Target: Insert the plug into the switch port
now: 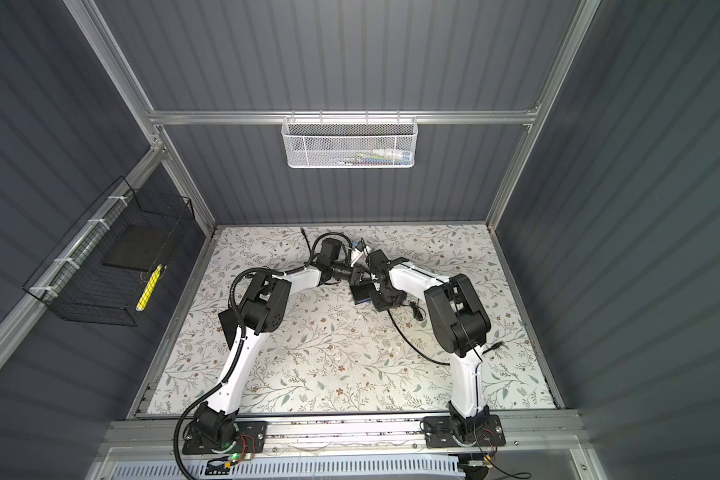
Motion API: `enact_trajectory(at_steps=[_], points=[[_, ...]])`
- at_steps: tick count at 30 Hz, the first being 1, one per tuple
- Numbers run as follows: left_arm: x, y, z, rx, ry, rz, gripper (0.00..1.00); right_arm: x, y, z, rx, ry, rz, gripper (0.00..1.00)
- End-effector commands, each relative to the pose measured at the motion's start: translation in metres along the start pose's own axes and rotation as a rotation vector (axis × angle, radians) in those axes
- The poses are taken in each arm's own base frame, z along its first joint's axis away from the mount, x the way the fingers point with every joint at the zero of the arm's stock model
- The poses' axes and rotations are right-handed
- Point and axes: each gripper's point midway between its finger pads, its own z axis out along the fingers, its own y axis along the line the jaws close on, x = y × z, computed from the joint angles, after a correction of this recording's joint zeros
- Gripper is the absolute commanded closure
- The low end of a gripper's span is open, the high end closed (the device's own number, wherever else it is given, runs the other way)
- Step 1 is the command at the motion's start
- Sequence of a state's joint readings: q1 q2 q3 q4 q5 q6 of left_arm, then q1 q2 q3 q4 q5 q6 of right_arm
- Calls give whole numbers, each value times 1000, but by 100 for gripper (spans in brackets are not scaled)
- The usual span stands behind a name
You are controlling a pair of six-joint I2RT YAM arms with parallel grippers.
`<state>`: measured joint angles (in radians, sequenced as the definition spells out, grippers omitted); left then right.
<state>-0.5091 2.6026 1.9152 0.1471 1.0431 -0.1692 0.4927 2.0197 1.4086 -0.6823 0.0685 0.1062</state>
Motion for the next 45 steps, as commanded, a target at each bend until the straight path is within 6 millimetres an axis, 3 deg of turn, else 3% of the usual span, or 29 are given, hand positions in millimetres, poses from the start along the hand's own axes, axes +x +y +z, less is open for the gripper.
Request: enact_trajectory(at_steps=[1,26,45], points=[[37,-20,17,86,86,-114,71,-59,-6,-26,15,-226,80,100],[53,-18,22,68,77,-144,72,-86,6,-50,-73,-315,118,100],[65,-28,31,100,77,-166,74,-97,9,-39,-102,-340,154,100]])
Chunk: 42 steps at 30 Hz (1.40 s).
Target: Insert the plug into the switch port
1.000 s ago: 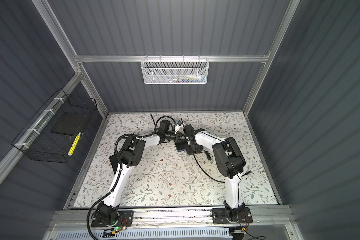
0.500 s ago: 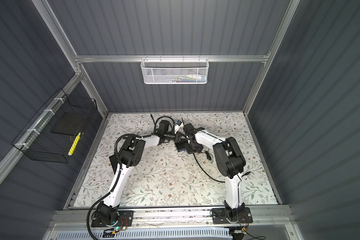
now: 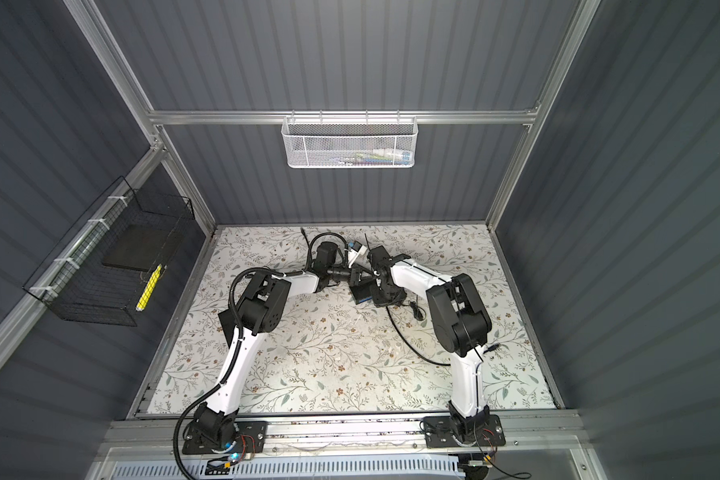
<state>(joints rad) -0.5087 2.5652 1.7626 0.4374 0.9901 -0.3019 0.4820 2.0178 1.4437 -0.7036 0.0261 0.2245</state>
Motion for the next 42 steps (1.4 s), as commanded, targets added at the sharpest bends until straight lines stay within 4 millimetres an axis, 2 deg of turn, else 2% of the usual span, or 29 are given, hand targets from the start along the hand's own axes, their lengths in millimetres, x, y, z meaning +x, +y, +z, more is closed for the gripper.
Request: enact_trajectory(at_steps=[1,17,27,34,42], points=[[72,-34,28,130,176,-189,74,-89,19,-29,-79,-330,18,100],[89,-46,37,165,211,-206,75,-114,19,-38,-63,-396,-37,100],[89,-51,40,179,211,-206,77,-126,21,-36,-68,-417,-50,100],[89,-55,43,187,210,-206,77,-139,24,-46,-73,-452,-55,100],[92,-59,46,199,223,-205,77,-144,28,-48,-91,-459,-58,100]])
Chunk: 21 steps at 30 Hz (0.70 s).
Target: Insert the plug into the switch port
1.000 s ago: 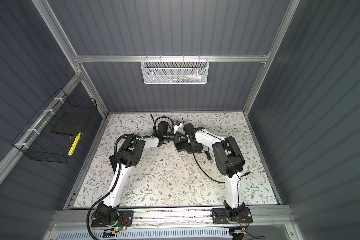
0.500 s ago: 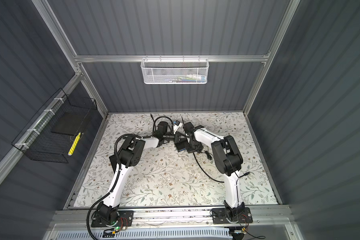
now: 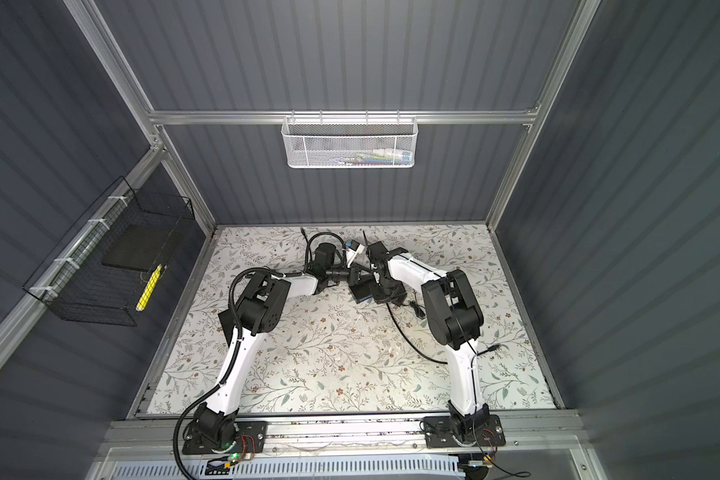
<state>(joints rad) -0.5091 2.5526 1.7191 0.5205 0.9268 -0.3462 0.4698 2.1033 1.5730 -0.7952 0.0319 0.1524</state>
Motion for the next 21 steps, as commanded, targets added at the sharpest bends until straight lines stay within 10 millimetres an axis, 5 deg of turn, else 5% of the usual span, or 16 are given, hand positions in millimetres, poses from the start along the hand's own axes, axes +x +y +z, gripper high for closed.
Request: enact_trajectory(at_steps=[1,21], points=[[99,-68,41,243,276,-205,77,-131,23,-58,-92,-506,7,100],[101,-77,46,259,273,-203,77,-150,23,-64,-92,-557,-5,100]])
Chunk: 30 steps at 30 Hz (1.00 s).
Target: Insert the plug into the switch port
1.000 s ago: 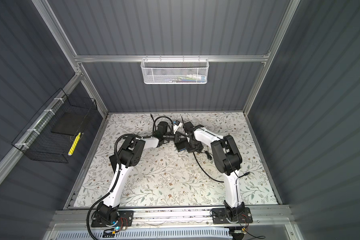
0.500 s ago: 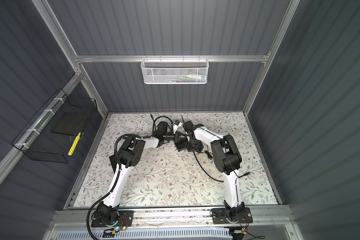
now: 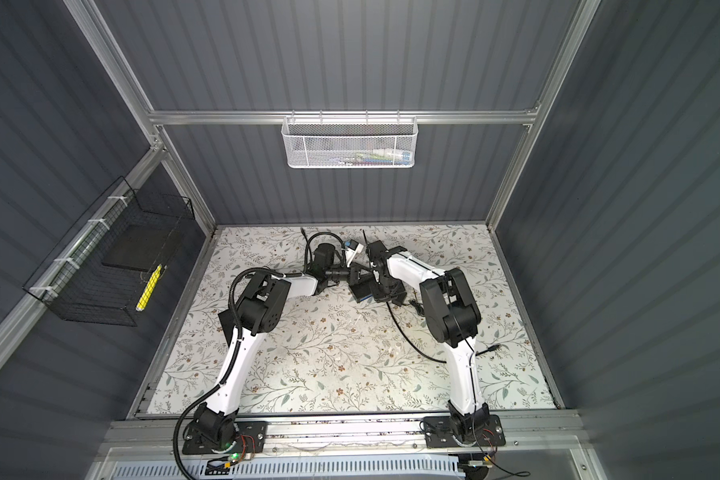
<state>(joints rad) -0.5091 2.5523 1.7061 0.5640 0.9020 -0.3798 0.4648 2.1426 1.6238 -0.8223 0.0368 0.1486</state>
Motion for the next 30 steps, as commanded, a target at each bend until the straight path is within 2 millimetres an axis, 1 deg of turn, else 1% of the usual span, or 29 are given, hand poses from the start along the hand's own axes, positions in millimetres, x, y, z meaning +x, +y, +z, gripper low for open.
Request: enact_trajectory(at_steps=[1,5,8,11,13,15,16,19,20,24,30], points=[[108,-79,42,270,304,-199,77,-144,25,-72,-100,-575,-6,100],[110,-76,42,253,313,-194,77,-141,25,-73,-101,-569,-12,100],[106,-67,40,212,327,-168,76,-135,23,-72,-94,-558,-15,100],[89,-50,31,163,291,-154,71,-127,23,-70,-93,-545,-22,100],[73,-37,22,134,256,-158,64,-120,22,-66,-87,-533,-28,100],[58,-28,13,103,223,-145,62,-113,20,-62,-83,-519,-32,99],[50,-24,9,88,210,-135,58,-110,19,-61,-80,-513,-33,99],[37,-13,3,47,203,-121,53,-99,17,-57,-72,-493,-39,99],[34,-12,3,39,203,-115,50,-96,16,-56,-70,-487,-39,99],[20,-7,-3,1,193,-90,46,-83,13,-51,-60,-472,-45,98],[3,-1,-9,-53,183,-55,44,-64,13,-35,-63,-411,-53,92]])
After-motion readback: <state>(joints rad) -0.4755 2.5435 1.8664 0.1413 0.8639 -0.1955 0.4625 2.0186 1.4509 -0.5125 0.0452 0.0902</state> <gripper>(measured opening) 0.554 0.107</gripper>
